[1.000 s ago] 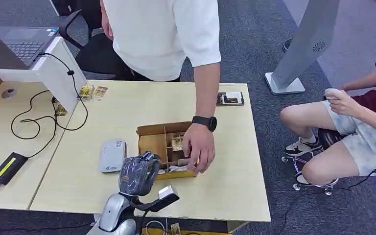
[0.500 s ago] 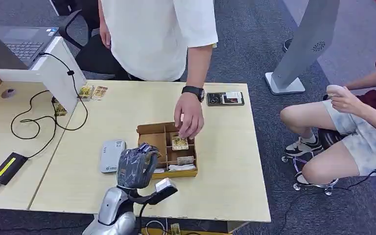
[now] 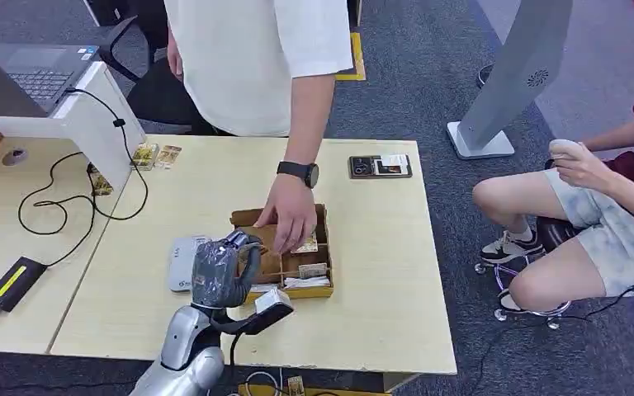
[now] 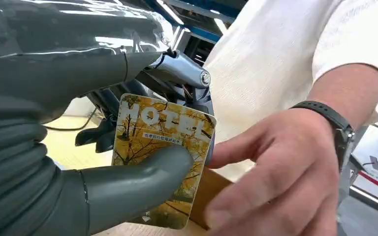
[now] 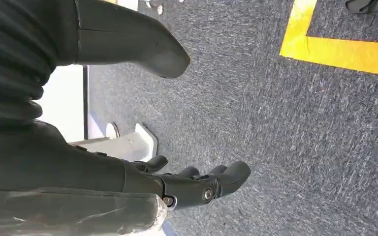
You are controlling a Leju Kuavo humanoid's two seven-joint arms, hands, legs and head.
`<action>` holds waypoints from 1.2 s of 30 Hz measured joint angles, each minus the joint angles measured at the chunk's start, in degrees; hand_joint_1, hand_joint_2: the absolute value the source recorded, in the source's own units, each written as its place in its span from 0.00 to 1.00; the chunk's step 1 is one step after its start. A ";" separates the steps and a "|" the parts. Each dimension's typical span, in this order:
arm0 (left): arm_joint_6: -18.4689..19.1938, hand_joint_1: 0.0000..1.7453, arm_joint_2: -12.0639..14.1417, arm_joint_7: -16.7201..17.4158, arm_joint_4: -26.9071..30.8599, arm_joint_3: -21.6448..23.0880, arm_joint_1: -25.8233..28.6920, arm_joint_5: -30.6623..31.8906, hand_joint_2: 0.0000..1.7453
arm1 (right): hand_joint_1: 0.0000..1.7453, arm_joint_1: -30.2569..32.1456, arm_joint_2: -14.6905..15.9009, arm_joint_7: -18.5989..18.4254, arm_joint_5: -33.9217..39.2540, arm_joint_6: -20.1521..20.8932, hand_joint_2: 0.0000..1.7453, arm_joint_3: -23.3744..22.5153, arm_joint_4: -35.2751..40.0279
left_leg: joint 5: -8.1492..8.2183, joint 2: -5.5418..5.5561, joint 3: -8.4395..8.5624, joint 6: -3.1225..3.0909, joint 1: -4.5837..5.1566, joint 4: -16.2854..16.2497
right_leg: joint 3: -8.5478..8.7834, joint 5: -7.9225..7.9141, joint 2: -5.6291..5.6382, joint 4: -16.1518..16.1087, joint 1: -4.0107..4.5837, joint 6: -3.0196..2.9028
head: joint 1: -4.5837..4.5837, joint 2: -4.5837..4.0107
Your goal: Pass the card to the sensor for recognition and then transmit it.
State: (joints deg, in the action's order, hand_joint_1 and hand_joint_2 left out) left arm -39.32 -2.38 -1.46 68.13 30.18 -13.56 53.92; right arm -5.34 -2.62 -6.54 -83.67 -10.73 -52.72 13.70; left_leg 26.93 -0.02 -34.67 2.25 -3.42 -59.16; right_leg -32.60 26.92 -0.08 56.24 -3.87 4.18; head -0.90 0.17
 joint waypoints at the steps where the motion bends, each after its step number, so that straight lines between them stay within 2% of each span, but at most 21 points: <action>1: -0.15 1.00 0.02 0.00 0.00 0.00 0.00 -0.11 1.00 | 0.00 0.00 0.00 0.00 0.00 0.00 1.00 0.07 0.00 | 0.00 0.00 0.00 0.00 0.00 0.00 | 0.00 0.00 0.00 0.00 0.00 0.00 | 0.00 0.00; 8: -0.22 1.00 0.11 -0.04 0.18 -0.72 -1.20 -1.23 1.00 | 0.00 -0.02 0.00 -0.24 0.04 0.00 1.00 0.46 0.00 | 0.00 0.00 0.00 -0.01 0.00 0.00 | 0.00 0.00 0.00 0.00 0.00 0.00 | 0.00 0.00; 10: -0.22 0.88 0.15 -0.66 0.53 -0.85 -1.52 -2.30 1.00 | 0.00 -0.02 0.00 -0.24 0.09 0.00 1.00 0.59 0.00 | 0.00 0.00 0.00 -0.01 0.00 0.00 | 0.00 0.00 0.00 0.00 0.00 0.00 | 0.00 0.00; 14: -0.22 0.88 0.13 -1.84 1.36 -1.01 -2.18 -4.73 1.00 | 0.00 -0.02 0.00 -0.24 0.76 -0.02 1.00 0.98 0.00 | 0.00 0.00 -0.01 -0.01 0.00 0.00 | 0.00 0.00 0.00 0.00 0.00 0.00 | 0.00 0.00; 15: -0.24 0.37 0.13 -2.21 1.62 -1.03 -2.28 -5.45 1.00 | 0.00 -0.01 0.00 -0.24 0.76 -0.07 1.00 1.07 0.00 | 0.01 0.00 -0.01 -0.01 0.00 0.00 | 0.00 0.00 0.00 0.00 0.00 0.00 | 0.00 0.00; 16: -0.22 0.00 0.11 -2.34 1.79 -1.03 -2.31 -5.75 1.00 | 0.00 -0.01 0.00 -0.24 0.76 -0.07 1.00 1.11 0.00 | 0.01 0.00 -0.01 -0.01 0.00 0.00 | 0.00 0.00 0.00 0.00 0.00 0.00 | 0.00 0.00; 24: -0.40 0.00 -0.42 -5.25 2.99 -1.68 -2.31 -9.12 1.00 | 0.00 -0.01 0.00 -0.24 1.07 -0.46 1.00 1.31 -0.02 | 0.02 0.00 -0.01 -0.03 0.00 0.00 | 0.00 0.03 0.00 0.00 0.00 -0.03 | -0.02 0.00; 36: -0.42 0.00 -0.66 -7.56 5.33 -2.38 -1.73 -13.07 1.00 | 0.00 -0.01 0.00 0.00 2.10 -0.76 1.00 1.92 0.00 | 0.05 0.00 -0.02 -0.01 0.00 0.00 | 0.00 0.04 0.00 0.00 0.00 -0.03 | -0.02 0.00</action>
State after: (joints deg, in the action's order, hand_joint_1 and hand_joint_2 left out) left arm -39.73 -3.04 -9.02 73.46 27.80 -15.29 40.85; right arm -5.35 -2.62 -6.54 -81.57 -11.50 -50.80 13.70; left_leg 26.98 -0.02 -34.69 2.24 -3.42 -59.16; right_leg -32.60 26.96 -0.08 56.24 -3.87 4.15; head -0.92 0.17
